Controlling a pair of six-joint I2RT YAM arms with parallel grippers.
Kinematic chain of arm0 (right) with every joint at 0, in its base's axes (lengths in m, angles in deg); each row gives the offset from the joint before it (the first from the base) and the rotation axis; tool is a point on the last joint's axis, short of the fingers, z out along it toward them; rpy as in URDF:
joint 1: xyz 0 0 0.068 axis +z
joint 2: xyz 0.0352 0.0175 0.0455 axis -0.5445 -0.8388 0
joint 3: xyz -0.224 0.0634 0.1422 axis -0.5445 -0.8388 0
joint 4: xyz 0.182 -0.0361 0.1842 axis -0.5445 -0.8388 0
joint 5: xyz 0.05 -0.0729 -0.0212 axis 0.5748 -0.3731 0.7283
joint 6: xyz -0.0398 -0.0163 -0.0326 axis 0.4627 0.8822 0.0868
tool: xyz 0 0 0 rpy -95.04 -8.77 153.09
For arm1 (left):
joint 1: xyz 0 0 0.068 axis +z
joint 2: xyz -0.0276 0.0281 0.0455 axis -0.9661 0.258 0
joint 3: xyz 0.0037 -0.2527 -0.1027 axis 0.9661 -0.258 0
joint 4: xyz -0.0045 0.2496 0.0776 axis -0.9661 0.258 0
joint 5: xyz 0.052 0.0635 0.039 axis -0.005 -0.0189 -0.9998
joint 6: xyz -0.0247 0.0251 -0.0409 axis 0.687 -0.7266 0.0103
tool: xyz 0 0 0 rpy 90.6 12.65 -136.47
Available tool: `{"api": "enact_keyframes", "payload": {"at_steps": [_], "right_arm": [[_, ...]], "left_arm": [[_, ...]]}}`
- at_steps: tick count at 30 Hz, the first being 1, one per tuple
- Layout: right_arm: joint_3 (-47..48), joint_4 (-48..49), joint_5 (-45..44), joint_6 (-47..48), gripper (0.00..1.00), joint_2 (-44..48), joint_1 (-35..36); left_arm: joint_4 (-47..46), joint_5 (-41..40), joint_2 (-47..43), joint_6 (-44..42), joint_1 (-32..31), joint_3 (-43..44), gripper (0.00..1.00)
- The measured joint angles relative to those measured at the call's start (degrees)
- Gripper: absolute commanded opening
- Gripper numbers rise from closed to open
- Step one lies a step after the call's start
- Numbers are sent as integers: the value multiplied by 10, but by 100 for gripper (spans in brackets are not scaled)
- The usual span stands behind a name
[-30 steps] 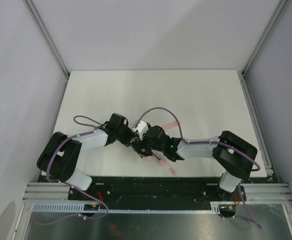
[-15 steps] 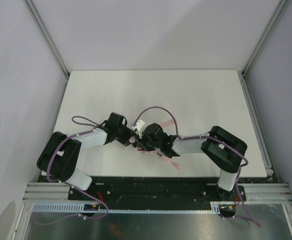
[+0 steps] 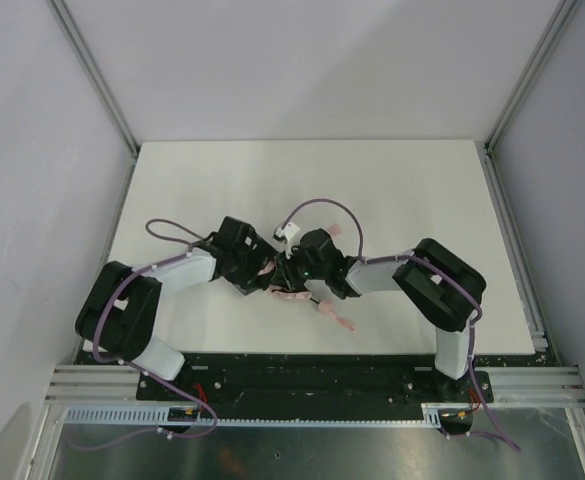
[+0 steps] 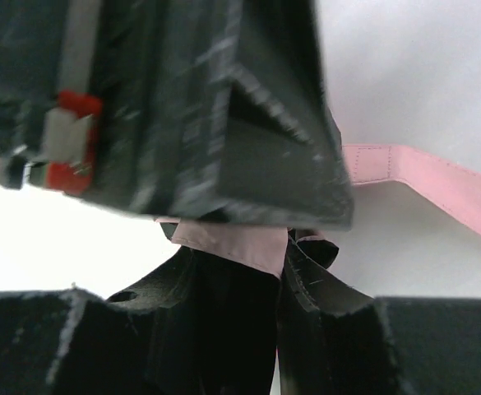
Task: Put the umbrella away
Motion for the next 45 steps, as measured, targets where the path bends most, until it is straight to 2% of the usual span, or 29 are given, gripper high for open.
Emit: {"api": "enact_keyframes", "payload": {"at_steps": [9,16,24,27,29,31,36,37,38,40,45], "right_arm": [[15,52,129,-121,0,-49,-61],[25,131,248,-254,0,-111,-108],[31,264,347,-420,0,-186,-145],[35,288,364,-457,1,-201,-151],[38,291,371,-469,12,-206,-152],[38,287,373,-474,27,-206,-154],[42,214,369,-447,66,-179,-163],[43,159,363,-416,71,-158,-165],[43,154,361,-414,74,-147,-166],[43,74,334,-364,80,-104,-169],[43,-60,233,-231,89,19,-158]], "left_arm": [[35,-13,-14,-53,1,1,98],[-7,15,20,-54,9,12,90],[-34,30,43,-62,17,14,64],[-41,33,52,-63,17,14,53],[-44,34,55,-63,17,14,45],[-50,36,58,-63,17,14,38],[-76,43,61,-65,17,1,34],[-88,43,61,-66,17,-3,33],[-95,44,61,-66,17,-5,33],[-110,44,61,-67,17,-10,33],[-124,44,57,-67,17,-19,32]]}}
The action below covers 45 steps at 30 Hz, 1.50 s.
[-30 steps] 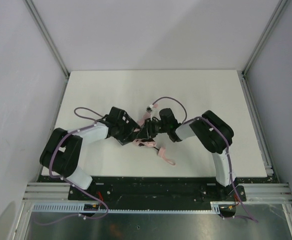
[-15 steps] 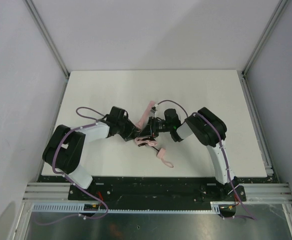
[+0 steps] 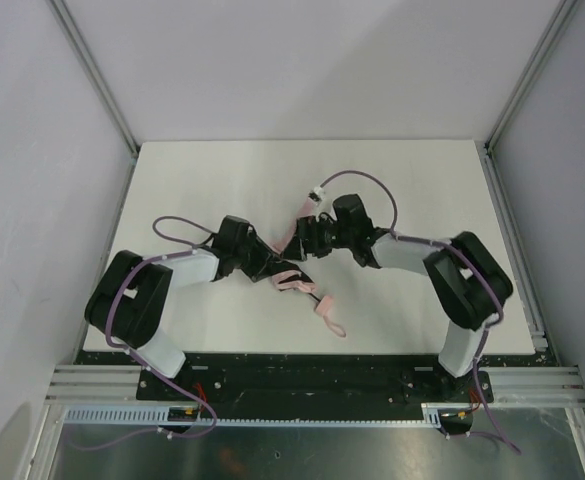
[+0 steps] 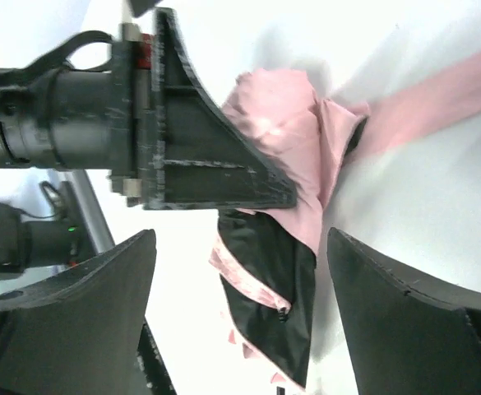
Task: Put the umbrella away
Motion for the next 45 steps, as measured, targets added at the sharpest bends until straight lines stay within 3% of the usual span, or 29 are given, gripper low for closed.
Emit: {"api": "enact_keyframes", "payload": {"at_steps": [5,11,18,22,26,33,41,45], "right_arm": [[2,-49,-188,141,91,78,99],[2,-53,-419,281,91,71,243],[2,-40,-557,367,90,14,270],[2,-33,-576,386,82,-17,267],[5,-21,-574,383,49,-38,260],[24,-23,-539,360,5,-52,235],[32,-24,-465,320,0,-56,207],[34,-22,-424,294,0,-56,188]], "left_arm": [[-8,0,-7,0,0,-6,32],[-15,0,-11,0,0,-11,32],[-17,1,-12,0,0,-12,32],[-17,3,-12,0,1,-12,32],[-17,3,-14,0,1,-12,32],[-20,-15,-17,-1,4,-11,41],[8,-28,-24,-26,14,3,76],[40,-28,-50,-57,30,3,85]]}}
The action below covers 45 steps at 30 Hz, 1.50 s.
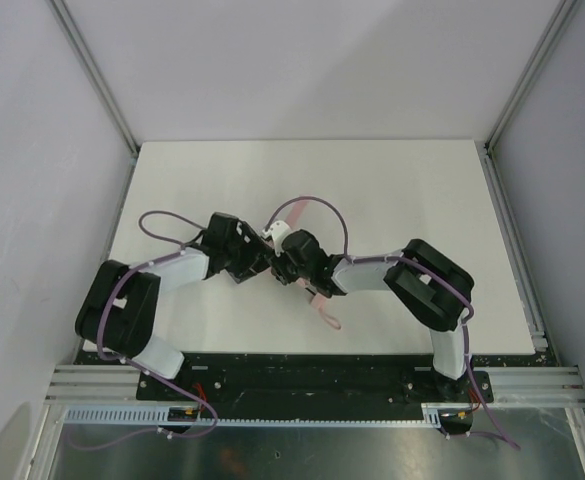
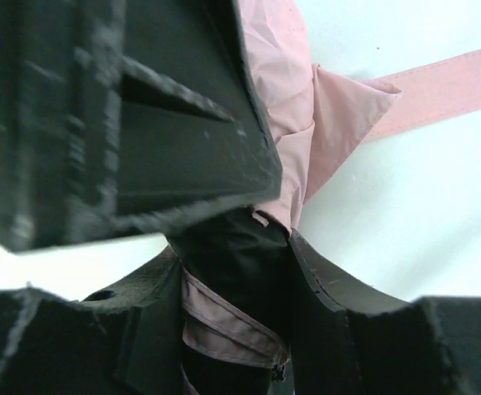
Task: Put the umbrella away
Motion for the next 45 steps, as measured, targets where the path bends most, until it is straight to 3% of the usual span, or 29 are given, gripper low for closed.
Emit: {"api": "enact_keyframes", "payload": {"at_steps": [6,16,25,35,45], "right_arm": [[0,6,33,-19,0,-2,-12],[0,9,50,-31,0,-3,-28],[0,9,56,-33,0,-3,-30],[0,10,68,-45,0,-3,-35],[-1,14,156,-110,0,-3,-64]], "left_arm": [[39,12,-45,-40,34,0,98],[74,55,-212,-58,83,-5,99],[95,101,-45,-40,79,112,99],[104,99,96,-28,21,119,98],[83,81,102,-29,2,117,75]]}}
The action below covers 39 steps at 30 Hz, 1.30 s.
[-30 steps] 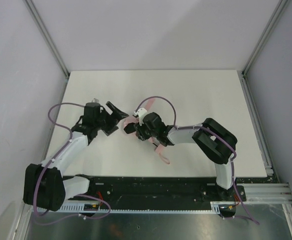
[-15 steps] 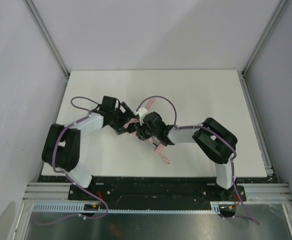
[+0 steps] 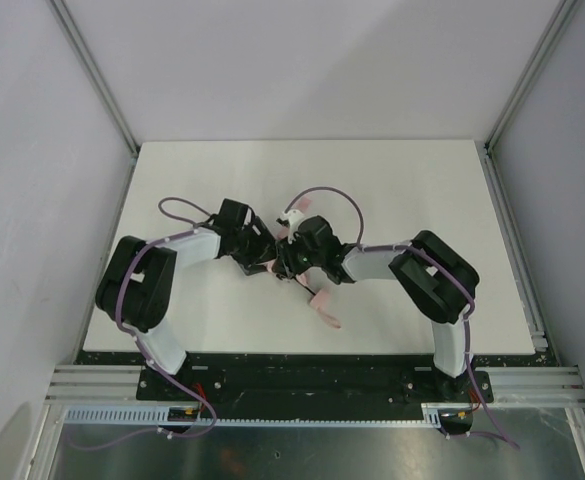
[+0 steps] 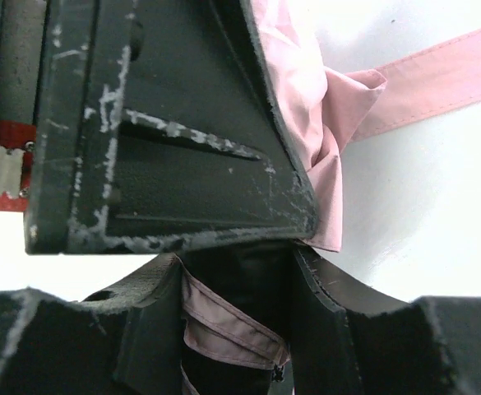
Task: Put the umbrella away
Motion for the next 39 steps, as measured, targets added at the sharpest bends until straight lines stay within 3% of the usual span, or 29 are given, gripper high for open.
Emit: {"api": "enact_keyframes", "payload": {"at_steps": [7,12,14,19,21,25,28,33,39], "right_arm": [[-3,18,115,-88,0,-10,-43],[-9,71,211,-202,0,-38,-80],[-16,113,245,-257,0,-56,-92],[-43,231,295,-390,2,-93,-109],[-49,246,300,-411,16,-98,-111],[-50,217,290,-382,56,-84,-110],[-56,136,265,-328,73,-35,-107],[-59,21,174,-206,87,80,-85],[-35,-54,-12,-70,92,127,13]], "left_arm": [[-17,-10,-4,-5,0,-14,67],[-41,-10,-4,-5,0,-24,62],[-52,-10,-5,-4,0,-30,54],[-88,-13,-15,-4,-2,-54,21],[-99,-15,-19,-3,-3,-61,14],[-123,-14,-23,2,-5,-76,8],[-142,-10,-24,5,-8,-87,6],[-161,-10,-31,5,-8,-100,0],[-169,-11,-36,14,-8,-109,0]]}}
